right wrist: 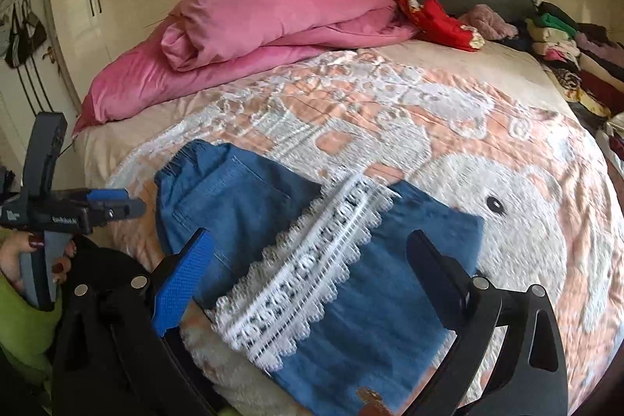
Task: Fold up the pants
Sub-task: 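Grasp the elastic waistband end with the left tool and lift it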
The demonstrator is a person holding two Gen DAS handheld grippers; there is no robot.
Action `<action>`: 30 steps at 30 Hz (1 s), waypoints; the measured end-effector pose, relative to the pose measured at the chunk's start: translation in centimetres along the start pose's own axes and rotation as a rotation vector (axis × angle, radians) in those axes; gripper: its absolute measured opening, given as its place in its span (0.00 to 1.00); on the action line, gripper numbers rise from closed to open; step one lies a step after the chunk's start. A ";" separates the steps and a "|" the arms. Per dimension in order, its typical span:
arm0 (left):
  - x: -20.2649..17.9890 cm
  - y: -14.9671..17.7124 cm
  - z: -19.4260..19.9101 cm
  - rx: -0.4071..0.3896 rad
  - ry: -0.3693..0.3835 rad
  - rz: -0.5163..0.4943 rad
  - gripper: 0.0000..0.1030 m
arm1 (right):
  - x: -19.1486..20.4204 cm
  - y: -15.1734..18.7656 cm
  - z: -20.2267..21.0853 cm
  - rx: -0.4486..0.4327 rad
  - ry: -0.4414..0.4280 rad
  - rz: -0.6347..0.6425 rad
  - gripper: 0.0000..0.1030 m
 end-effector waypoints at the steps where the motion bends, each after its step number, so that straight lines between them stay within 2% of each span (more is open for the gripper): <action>1: 0.1 0.0 -0.2 0.009 0.008 0.007 0.90 | 0.1 -0.5 -0.4 0.003 -0.008 0.007 0.96; 6: 0.2 0.0 -1.0 0.054 0.045 0.013 0.90 | 0.6 -2.5 -2.5 0.022 -0.053 0.033 0.96; 10: -0.1 0.0 -1.7 0.094 0.038 0.006 0.90 | 1.6 -4.7 -5.0 0.044 -0.112 0.074 0.96; 13: -0.5 -0.2 -2.7 0.146 0.062 0.013 0.85 | 2.2 -6.0 -6.9 0.070 -0.152 0.095 0.96; 17: -0.2 -0.4 -4.5 0.234 0.110 0.077 0.61 | 3.2 -7.6 -10.3 0.130 -0.196 0.151 0.96; 19: 0.1 -0.5 -5.2 0.273 0.131 0.117 0.55 | 3.8 -8.2 -12.1 0.161 -0.212 0.187 0.96; 24: 0.0 -0.3 -6.0 0.302 0.126 0.130 0.32 | 5.1 -9.1 -16.0 0.230 -0.281 0.225 0.96; 30: -0.4 -0.3 -6.2 0.305 0.133 0.131 0.25 | 7.0 -9.8 -18.6 0.274 -0.377 0.241 0.96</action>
Point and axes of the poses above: each gripper's, at about its wrist camera, not at the fingertips, and z roughly against the way its jaws point, x to its left, y to its underside, the point moved 2 cm from there along -z, roughly the way its jaws point, and after that the axes turned 12 degrees about z, right-handed, at the moved point
